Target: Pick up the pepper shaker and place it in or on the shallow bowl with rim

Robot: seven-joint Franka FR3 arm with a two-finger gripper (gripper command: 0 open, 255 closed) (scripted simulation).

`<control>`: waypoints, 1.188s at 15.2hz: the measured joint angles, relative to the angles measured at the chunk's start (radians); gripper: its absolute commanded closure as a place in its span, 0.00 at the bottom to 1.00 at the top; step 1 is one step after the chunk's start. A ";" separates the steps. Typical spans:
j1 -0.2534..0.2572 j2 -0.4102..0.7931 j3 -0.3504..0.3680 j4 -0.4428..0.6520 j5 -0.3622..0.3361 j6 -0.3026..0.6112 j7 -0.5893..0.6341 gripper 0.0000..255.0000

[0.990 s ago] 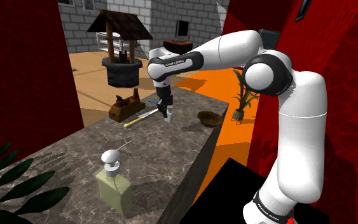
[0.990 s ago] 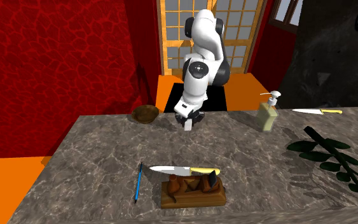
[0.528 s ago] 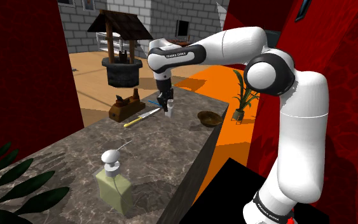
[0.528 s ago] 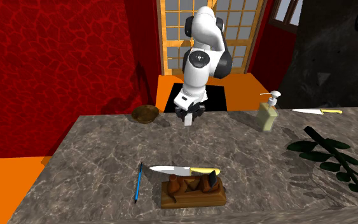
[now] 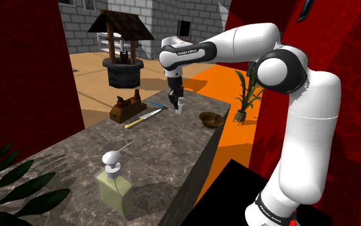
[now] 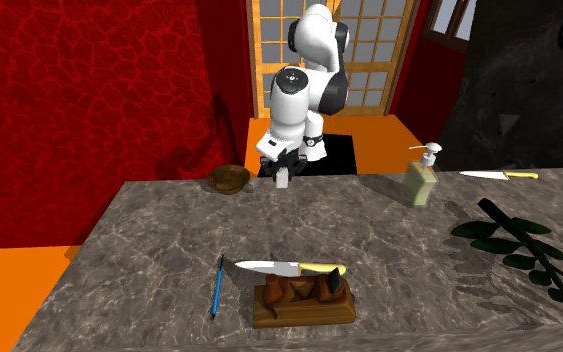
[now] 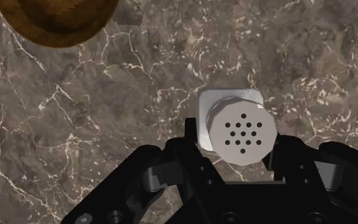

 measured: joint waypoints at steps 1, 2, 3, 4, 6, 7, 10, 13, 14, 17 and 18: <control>-0.012 -0.012 -0.008 -0.021 -0.004 0.011 -0.018 1.00; -0.023 -0.028 -0.016 -0.041 -0.008 0.018 -0.036 1.00; -0.037 -0.041 -0.025 -0.054 -0.013 0.019 -0.059 1.00; -0.049 -0.057 -0.034 -0.073 -0.017 0.026 -0.078 1.00; -0.070 -0.078 -0.050 -0.104 -0.025 0.040 -0.112 1.00; -0.084 -0.085 -0.060 -0.119 -0.029 0.051 -0.134 1.00; -0.118 -0.108 -0.086 -0.155 -0.041 0.071 -0.190 1.00; -0.155 -0.114 -0.114 -0.163 -0.050 0.083 -0.251 1.00; -0.166 -0.114 -0.122 -0.165 -0.052 0.088 -0.269 1.00; -0.210 -0.131 -0.156 -0.185 -0.065 0.104 -0.342 1.00; -0.222 -0.126 -0.165 -0.188 -0.066 0.116 -0.361 1.00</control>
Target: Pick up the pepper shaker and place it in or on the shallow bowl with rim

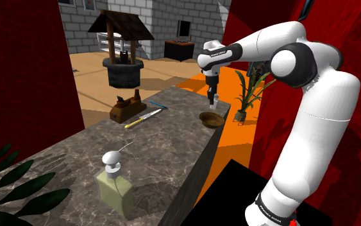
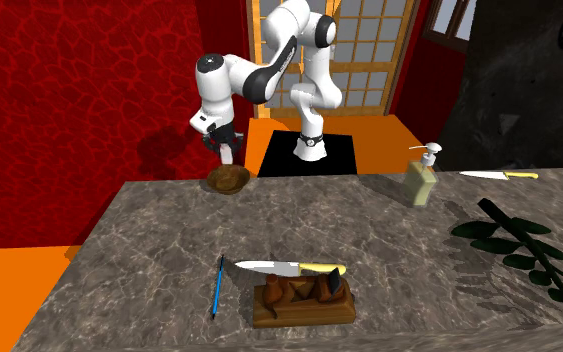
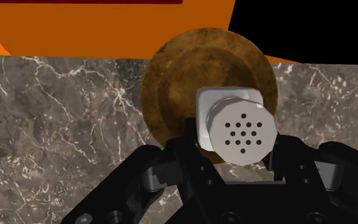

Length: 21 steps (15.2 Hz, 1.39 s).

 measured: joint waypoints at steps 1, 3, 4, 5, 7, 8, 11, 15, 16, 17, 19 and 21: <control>-0.006 0.003 -0.004 -0.004 0.000 0.008 -0.010 1.00; -0.010 0.010 -0.007 -0.021 0.000 0.033 -0.014 1.00; -0.011 0.013 -0.007 -0.031 0.000 0.046 -0.013 1.00; -0.012 0.017 -0.007 -0.042 0.001 0.060 -0.013 1.00; -0.013 0.027 -0.007 -0.057 0.002 0.085 -0.011 1.00; -0.013 0.030 -0.007 -0.066 0.003 0.097 -0.009 1.00; -0.017 0.045 -0.008 -0.086 0.005 0.132 -0.010 1.00; -0.017 0.059 -0.006 -0.106 0.007 0.165 -0.004 1.00; -0.017 0.059 -0.006 -0.106 0.007 0.166 -0.004 1.00; -0.017 0.060 -0.006 -0.107 0.007 0.167 -0.004 1.00; -0.017 0.060 -0.006 -0.107 0.007 0.167 -0.004 1.00; -0.017 0.060 -0.006 -0.107 0.007 0.167 -0.004 0.00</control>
